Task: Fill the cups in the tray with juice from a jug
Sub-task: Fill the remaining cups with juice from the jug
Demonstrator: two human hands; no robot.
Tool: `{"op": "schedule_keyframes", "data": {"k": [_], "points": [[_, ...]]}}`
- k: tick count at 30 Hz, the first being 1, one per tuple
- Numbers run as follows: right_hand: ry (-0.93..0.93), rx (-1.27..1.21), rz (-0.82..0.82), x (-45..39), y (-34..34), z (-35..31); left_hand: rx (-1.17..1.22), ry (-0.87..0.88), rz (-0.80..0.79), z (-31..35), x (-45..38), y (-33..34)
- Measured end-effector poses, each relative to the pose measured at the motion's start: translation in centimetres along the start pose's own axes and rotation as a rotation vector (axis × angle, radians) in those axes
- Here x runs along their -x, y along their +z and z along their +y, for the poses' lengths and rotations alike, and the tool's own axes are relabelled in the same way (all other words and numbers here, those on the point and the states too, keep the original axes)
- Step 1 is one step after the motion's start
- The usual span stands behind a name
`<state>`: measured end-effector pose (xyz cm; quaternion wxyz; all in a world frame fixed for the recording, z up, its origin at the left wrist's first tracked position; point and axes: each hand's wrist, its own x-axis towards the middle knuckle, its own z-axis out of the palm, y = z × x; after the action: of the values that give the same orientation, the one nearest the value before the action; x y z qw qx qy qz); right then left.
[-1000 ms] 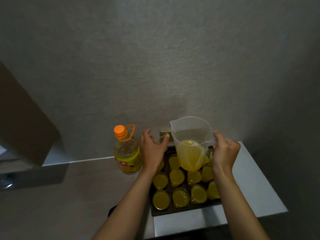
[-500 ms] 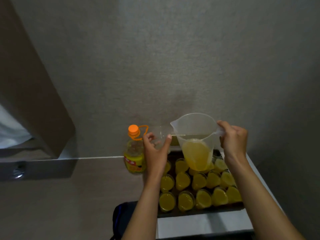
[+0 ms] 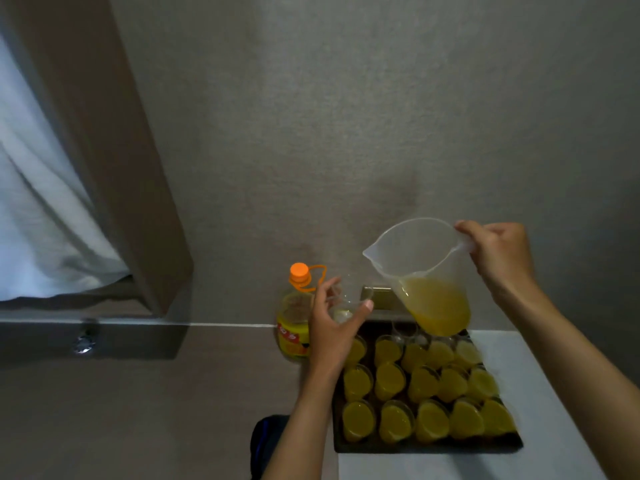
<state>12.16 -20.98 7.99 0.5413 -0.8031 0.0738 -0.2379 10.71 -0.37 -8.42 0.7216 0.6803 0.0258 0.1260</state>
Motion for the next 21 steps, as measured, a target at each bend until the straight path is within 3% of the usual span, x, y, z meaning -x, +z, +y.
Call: {"op": "schedule_keyframes", "data": {"k": [21], "points": [[-0.157,0.410,-0.206,-0.9,-0.6,-5.5,0.071,0.004,-0.047,2.1,1.2,-0.4]]}}
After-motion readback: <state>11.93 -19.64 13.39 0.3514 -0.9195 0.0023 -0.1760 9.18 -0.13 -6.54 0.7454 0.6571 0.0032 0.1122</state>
